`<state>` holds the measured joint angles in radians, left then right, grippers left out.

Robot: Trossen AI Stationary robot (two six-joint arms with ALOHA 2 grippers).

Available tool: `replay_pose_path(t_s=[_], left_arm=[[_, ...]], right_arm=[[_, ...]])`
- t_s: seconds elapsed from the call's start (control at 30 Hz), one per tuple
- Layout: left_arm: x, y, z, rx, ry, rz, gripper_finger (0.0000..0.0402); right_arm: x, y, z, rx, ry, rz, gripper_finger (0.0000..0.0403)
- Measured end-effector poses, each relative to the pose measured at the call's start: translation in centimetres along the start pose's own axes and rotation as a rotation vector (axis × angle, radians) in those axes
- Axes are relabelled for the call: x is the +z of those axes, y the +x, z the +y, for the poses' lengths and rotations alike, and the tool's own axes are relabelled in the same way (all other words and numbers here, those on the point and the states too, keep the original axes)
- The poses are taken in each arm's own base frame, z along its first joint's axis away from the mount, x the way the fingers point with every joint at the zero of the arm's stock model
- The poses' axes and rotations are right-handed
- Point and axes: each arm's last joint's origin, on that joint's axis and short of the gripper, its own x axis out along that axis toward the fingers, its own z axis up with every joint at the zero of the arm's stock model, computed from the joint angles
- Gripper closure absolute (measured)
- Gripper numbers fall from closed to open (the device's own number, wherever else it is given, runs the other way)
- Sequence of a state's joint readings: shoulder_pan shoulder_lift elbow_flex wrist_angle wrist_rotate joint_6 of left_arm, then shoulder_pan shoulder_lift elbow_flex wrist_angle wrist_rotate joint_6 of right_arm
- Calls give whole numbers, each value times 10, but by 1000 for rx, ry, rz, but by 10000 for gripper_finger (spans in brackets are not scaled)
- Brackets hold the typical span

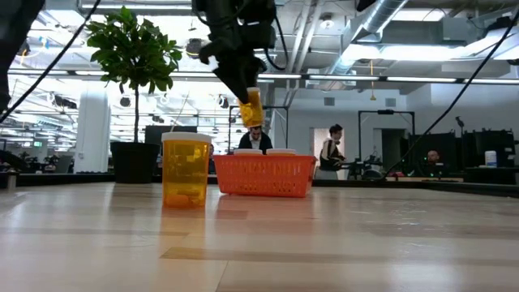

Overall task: Pick and place pill bottles into a basket
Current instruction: Put the orange pill bottle into the orange basket

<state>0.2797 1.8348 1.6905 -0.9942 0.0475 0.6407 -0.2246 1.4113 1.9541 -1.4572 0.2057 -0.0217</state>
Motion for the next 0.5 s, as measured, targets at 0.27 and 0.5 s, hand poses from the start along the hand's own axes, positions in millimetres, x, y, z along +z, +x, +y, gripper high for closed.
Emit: replay_pose_path(t_s=[0.27, 0.5], left_arm=[[11, 17, 10, -34, 11, 24, 200], [14, 18, 11, -50, 23, -19, 200]], right_arm=[[-1, 2, -8, 3, -6, 7, 106], [-1, 2, -9, 8, -22, 7, 106]])
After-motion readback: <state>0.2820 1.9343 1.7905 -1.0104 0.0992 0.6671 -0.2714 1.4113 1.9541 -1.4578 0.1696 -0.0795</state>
